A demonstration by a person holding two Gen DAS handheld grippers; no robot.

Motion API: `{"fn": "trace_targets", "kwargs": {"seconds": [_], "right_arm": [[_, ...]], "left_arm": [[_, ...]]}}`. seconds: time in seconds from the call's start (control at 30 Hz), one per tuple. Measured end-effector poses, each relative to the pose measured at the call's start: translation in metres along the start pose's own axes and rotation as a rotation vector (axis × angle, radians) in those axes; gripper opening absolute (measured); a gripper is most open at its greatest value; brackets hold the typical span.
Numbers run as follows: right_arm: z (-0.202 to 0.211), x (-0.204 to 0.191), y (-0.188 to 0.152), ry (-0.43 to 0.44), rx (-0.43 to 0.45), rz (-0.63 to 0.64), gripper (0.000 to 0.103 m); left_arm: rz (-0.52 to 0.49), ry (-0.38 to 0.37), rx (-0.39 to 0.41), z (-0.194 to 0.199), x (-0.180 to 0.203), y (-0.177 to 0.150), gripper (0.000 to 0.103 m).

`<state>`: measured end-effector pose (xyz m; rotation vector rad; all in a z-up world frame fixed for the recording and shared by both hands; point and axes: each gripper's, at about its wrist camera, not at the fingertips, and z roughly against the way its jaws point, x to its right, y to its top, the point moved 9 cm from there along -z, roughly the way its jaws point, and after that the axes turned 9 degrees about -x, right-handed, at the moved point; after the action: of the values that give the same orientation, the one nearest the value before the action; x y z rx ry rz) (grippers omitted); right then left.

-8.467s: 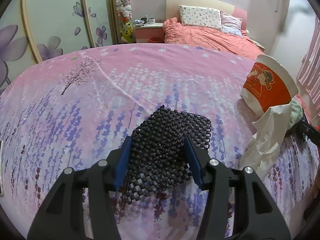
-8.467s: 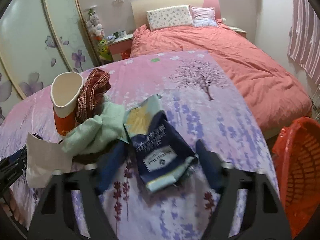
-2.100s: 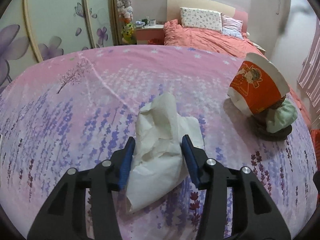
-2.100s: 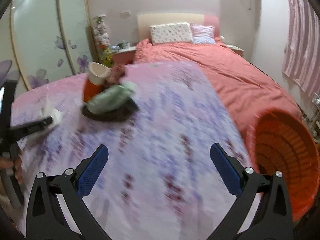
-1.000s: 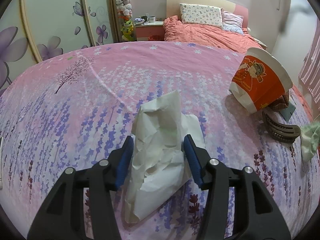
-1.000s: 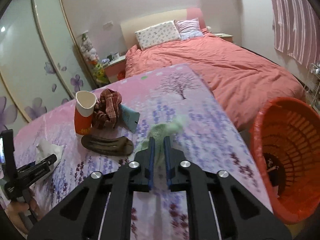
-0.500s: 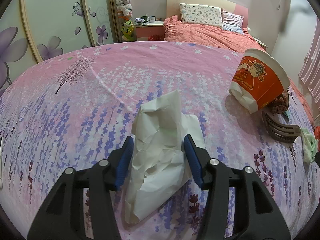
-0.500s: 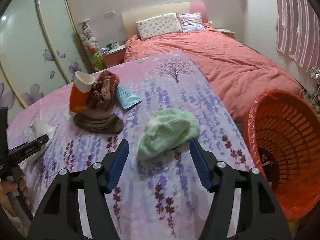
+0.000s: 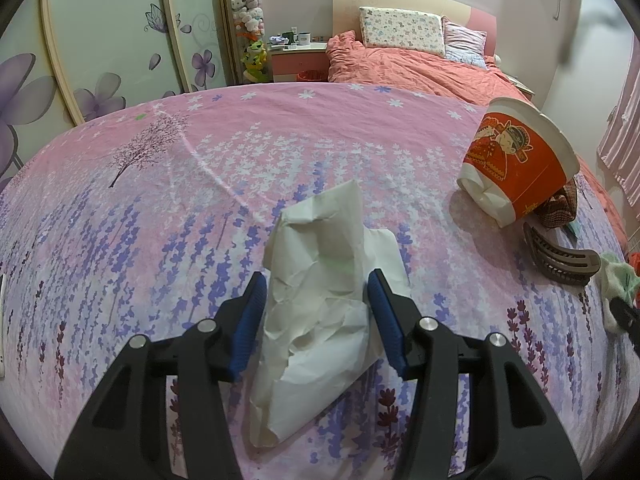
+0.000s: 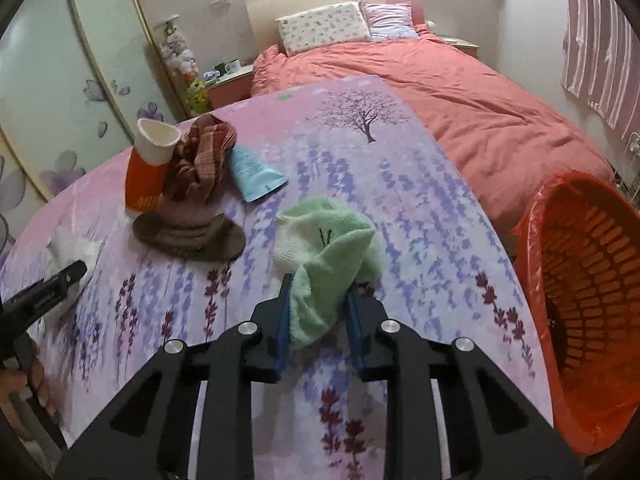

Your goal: Collect trash

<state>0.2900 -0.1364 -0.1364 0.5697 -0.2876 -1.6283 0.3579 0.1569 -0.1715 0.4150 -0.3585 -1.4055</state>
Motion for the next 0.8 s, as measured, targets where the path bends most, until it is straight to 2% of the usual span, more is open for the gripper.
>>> {"fn": "trace_targets", "kwargs": {"seconds": [0.07,0.13,0.2,0.5,0.57,0.63,0.67,0.7,0.8], "right_arm": [[0.000,0.001,-0.001,-0.002,0.000,-0.002,0.024],[0.000,0.001,-0.002,-0.001,0.000,-0.004,0.024],[0.001,0.002,-0.002,-0.001,0.000,-0.005,0.024],[0.001,0.002,-0.003,0.010,-0.001,-0.009,0.025],[0.000,0.002,-0.001,0.016,-0.001,-0.012,0.025],[0.000,0.003,-0.001,0.023,-0.001,-0.016,0.025],[0.000,0.004,-0.001,0.028,0.001,-0.022,0.021],[0.001,0.005,-0.002,0.039,0.001,-0.027,0.013],[0.007,0.010,-0.005,0.041,0.008,-0.007,0.012]], "left_arm": [[0.000,-0.022,0.002,0.000,0.001,0.000,0.056],[0.007,-0.088,0.010,0.003,0.000,-0.002,0.060],[0.005,-0.121,0.014,0.006,-0.002,-0.005,0.060],[-0.070,-0.092,0.008,0.010,0.002,-0.018,0.060],[-0.076,-0.090,0.008,0.011,0.005,-0.019,0.055],[-0.084,-0.094,0.013,0.013,0.009,-0.020,0.040],[-0.091,-0.100,0.014,0.015,0.012,-0.023,0.039],[-0.095,-0.101,0.014,0.016,0.014,-0.024,0.037],[-0.109,-0.114,0.026,0.027,0.021,-0.027,0.036]]}}
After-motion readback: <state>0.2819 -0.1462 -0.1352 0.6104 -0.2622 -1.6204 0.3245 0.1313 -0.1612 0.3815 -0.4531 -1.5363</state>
